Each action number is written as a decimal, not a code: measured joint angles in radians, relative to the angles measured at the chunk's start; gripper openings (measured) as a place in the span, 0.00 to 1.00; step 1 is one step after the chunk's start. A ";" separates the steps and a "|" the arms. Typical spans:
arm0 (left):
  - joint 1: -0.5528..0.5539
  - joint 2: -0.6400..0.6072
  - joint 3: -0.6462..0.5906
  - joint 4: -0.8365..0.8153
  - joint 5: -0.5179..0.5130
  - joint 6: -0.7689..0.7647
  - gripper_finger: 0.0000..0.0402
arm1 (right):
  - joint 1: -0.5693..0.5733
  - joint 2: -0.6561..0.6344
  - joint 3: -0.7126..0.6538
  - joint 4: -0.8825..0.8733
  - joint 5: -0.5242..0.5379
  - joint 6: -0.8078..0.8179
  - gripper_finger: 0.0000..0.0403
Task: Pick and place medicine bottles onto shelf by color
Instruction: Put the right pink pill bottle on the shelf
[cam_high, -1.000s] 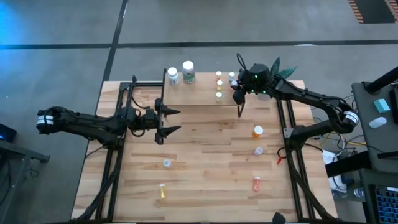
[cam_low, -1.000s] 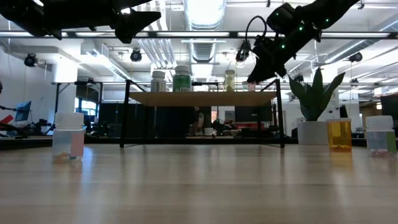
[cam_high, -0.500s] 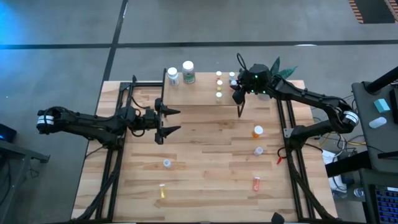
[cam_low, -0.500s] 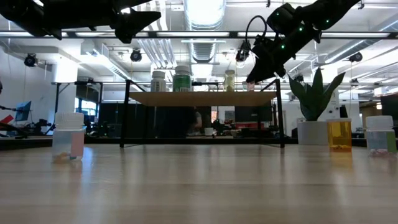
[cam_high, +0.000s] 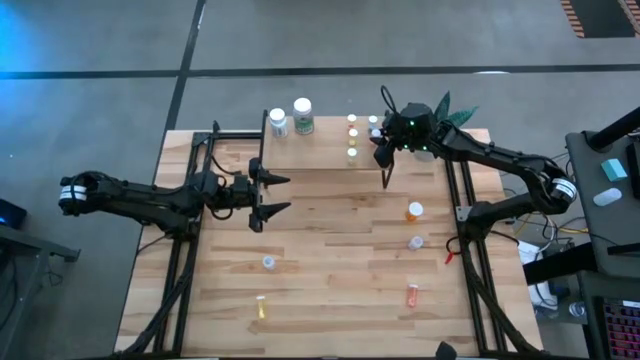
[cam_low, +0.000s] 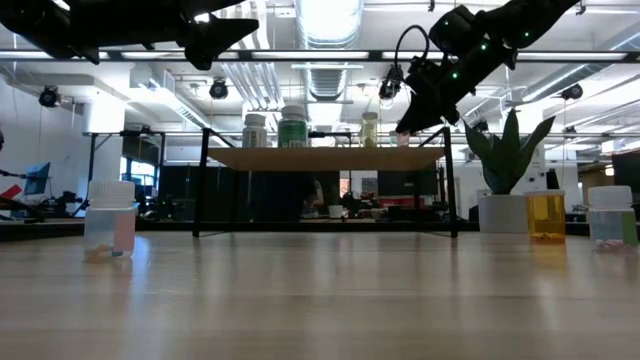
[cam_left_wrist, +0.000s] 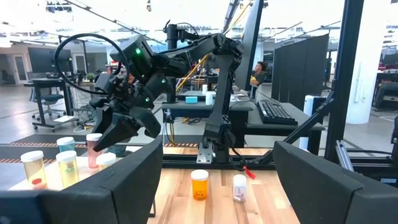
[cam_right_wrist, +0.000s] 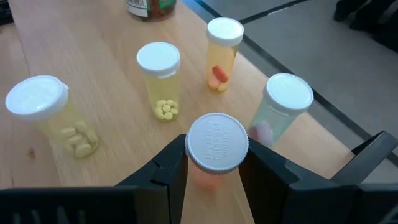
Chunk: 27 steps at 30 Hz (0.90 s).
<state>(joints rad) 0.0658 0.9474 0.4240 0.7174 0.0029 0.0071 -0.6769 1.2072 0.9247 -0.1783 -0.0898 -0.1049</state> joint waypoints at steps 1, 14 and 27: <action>0.000 0.000 0.000 0.000 0.000 0.000 0.72 | 0.000 0.000 -0.001 0.000 -0.001 0.000 0.31; 0.000 0.000 0.000 0.000 0.000 0.001 0.72 | 0.000 0.001 -0.005 0.011 -0.025 0.006 0.31; 0.000 0.000 0.000 0.000 0.000 0.001 0.72 | 0.000 0.001 -0.005 0.011 -0.026 0.005 0.45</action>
<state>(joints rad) 0.0658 0.9474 0.4240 0.7174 0.0029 0.0082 -0.6765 1.2079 0.9199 -0.1677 -0.1158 -0.0996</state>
